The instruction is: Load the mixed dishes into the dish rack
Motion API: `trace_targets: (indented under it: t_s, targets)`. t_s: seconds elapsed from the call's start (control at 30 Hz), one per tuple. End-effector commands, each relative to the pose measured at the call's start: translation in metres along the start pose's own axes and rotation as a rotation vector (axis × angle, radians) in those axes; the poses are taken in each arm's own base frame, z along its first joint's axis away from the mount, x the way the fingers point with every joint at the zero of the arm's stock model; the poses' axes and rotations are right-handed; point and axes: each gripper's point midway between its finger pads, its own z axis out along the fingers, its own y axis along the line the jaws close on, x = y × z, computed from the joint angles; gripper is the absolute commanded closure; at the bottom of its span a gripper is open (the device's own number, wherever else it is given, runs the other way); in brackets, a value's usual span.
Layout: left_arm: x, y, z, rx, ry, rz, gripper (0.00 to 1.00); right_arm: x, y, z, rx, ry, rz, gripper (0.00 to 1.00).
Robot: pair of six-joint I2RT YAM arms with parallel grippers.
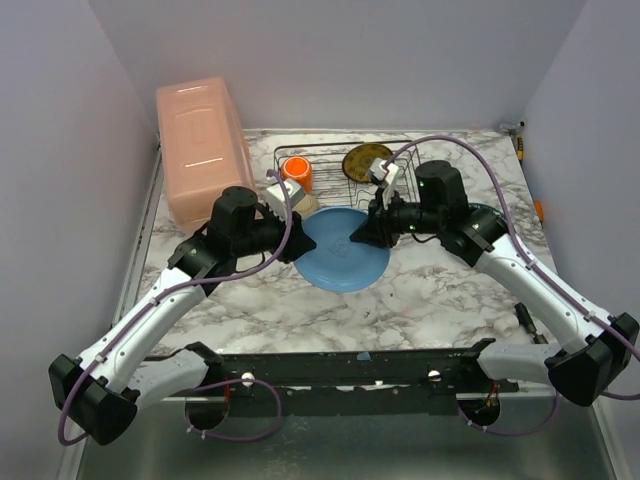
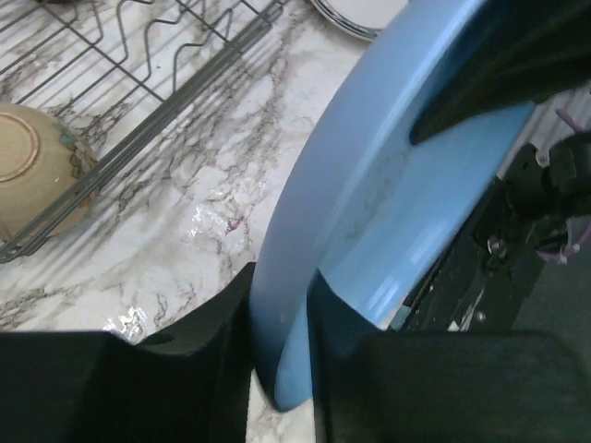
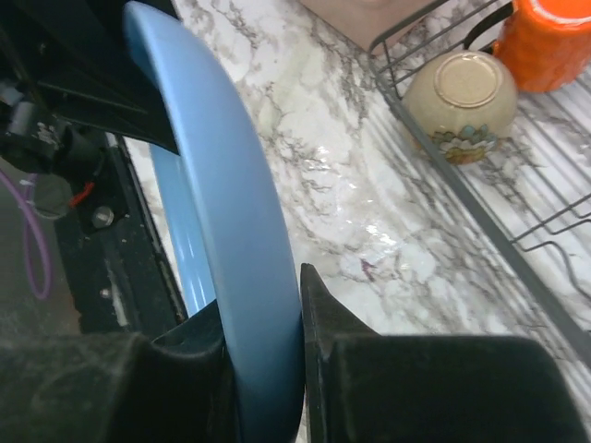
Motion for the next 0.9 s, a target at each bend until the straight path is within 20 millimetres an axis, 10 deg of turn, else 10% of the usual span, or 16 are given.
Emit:
trace_targets:
  t_s: [0.0,0.23,0.57,0.87]
  targets:
    - [-0.039,0.006,-0.002,-0.086,-0.129,0.039,0.59,0.004,0.023,0.008,-0.074,-0.003,0.067,1.0]
    - [-0.058,0.017,-0.04,-0.257,-0.203,-0.032,0.02,0.002,-0.011,-0.012,0.182,-0.066,0.051,1.0]
    - [-0.05,0.059,-0.14,-0.648,-0.439,0.034,0.02,-0.003,-0.071,-0.056,0.603,-0.136,0.038,1.0]
    - [-0.03,0.079,-0.153,-0.746,-0.564,0.064,0.02,-0.015,-0.098,-0.081,0.779,-0.096,-0.132,1.0]
